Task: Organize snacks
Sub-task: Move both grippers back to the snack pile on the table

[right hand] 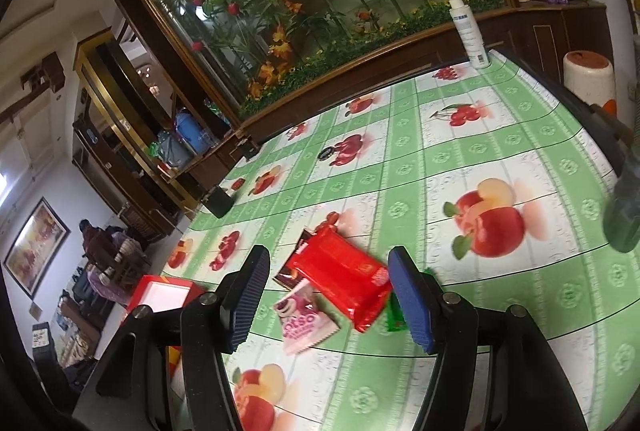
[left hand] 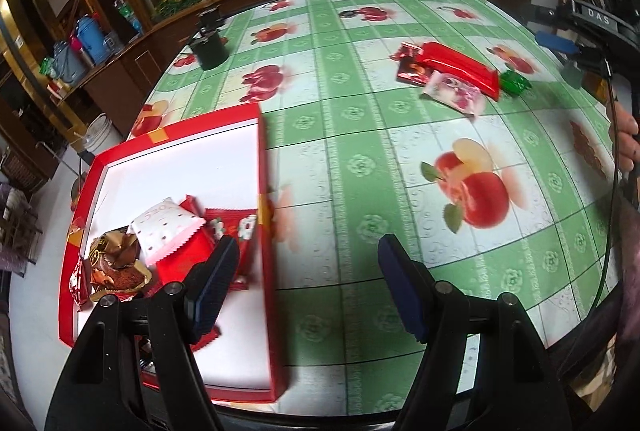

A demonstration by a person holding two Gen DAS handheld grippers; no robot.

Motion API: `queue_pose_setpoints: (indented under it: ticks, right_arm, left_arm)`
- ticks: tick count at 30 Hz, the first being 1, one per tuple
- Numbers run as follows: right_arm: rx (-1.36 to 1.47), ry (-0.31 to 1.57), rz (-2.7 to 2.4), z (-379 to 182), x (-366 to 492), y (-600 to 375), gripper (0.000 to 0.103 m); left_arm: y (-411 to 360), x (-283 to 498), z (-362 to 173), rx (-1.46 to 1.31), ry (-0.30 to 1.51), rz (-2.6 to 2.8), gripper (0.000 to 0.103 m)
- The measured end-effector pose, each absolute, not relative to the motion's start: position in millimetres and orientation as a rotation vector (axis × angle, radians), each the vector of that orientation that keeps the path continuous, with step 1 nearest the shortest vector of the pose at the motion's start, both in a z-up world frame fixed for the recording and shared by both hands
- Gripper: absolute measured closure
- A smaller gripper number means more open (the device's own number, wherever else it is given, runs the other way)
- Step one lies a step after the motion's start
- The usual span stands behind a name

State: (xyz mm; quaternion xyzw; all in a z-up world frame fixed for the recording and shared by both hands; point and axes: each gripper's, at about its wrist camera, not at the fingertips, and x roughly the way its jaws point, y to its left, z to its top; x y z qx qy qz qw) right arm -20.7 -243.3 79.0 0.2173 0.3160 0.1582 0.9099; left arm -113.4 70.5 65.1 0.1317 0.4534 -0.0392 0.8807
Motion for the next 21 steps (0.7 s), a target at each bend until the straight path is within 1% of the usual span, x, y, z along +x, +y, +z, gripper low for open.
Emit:
queue_pose_setpoints:
  ticks: [5, 15, 21]
  right_arm:
    - [0.417, 0.664, 0.294, 79.2, -23.3, -252.4, 0.038]
    - [0.34, 0.784, 0.207, 61.4, -12.1, -256.3, 0.038]
    - [0.295, 0.823, 0.181, 53.4, -8.8, -252.1, 0.038]
  left_arm:
    - [62.3, -118.2, 65.7, 0.292, 0.945, -0.099, 0.031]
    - [61.8, -120.6, 55.4, 0.266, 0.972, -0.143, 0.031]
    - [50.8, -111.3, 52.5, 0.27, 0.974, -0.176, 0.031]
